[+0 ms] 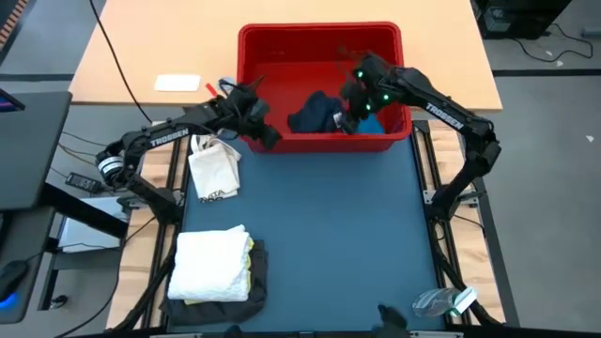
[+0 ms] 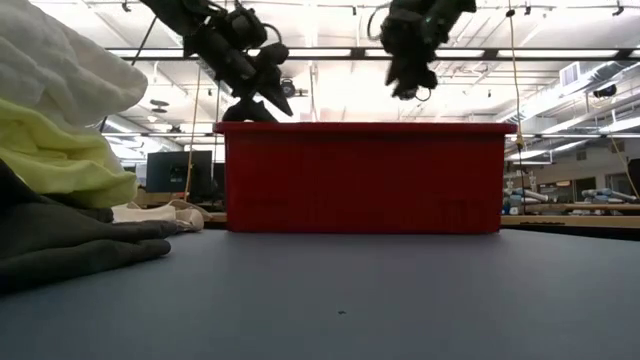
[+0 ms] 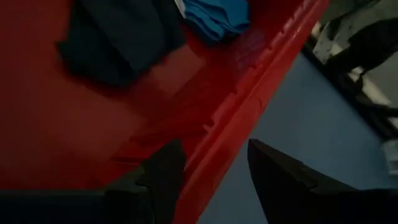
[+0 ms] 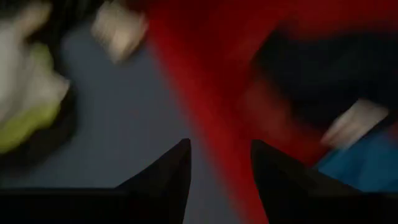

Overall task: Fold laundry
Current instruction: Remove the black shorts from the bin

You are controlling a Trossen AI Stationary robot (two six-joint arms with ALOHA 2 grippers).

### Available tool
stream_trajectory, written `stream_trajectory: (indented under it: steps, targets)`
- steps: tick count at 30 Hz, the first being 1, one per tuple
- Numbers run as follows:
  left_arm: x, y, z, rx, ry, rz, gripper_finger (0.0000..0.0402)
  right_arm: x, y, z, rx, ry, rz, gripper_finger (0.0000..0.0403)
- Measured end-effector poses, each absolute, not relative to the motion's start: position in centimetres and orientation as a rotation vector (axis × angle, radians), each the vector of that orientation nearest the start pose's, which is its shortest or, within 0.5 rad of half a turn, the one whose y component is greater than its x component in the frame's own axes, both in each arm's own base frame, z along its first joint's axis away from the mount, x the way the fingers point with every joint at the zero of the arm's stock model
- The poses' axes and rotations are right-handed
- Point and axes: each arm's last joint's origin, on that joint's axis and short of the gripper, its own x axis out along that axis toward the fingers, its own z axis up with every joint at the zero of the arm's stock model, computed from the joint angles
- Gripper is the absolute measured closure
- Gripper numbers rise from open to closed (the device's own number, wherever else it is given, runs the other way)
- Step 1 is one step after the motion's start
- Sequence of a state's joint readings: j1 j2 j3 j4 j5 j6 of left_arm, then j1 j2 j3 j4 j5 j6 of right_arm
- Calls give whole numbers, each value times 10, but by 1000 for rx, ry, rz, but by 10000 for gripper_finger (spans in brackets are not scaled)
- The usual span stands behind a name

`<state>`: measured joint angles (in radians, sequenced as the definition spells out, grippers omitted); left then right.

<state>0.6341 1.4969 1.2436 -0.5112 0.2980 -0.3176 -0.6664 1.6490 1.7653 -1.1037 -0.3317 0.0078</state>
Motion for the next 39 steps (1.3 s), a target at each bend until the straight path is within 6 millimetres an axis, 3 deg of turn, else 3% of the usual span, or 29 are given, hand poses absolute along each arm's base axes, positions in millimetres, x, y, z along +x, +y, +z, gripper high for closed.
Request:
stream_trajectory:
  steps: [3, 6, 11, 17, 21, 26, 29, 33, 36, 39]
  targets:
    - [267, 179, 298, -625, 646, 451, 210, 268, -219, 387, 378, 702, -550, 231]
    - [268, 179, 298, -612, 643, 476, 210, 276, -250, 378, 334, 626, -646, 231]
    - [263, 189, 298, -618, 607, 504, 210, 290, -296, 319, 406, 739, -731, 230]
    - [252, 204, 308, -560, 526, 555, 210, 295, -336, 245, 503, 899, -793, 225]
    - [242, 209, 315, -528, 501, 577, 210, 291, -350, 215, 575, 951, -826, 225]
    - [229, 214, 325, -520, 461, 610, 210, 288, -355, 192, 670, 998, -754, 238]
    - [224, 219, 326, -521, 453, 630, 210, 289, -355, 188, 686, 1003, -724, 281]
    - [219, 224, 327, -532, 442, 631, 210, 291, -354, 189, 682, 984, -683, 377]
    - [220, 223, 330, -527, 421, 604, 210, 289, -351, 204, 699, 940, -685, 379]
    - [217, 215, 342, -511, 371, 578, 216, 286, -339, 242, 662, 864, -672, 379]
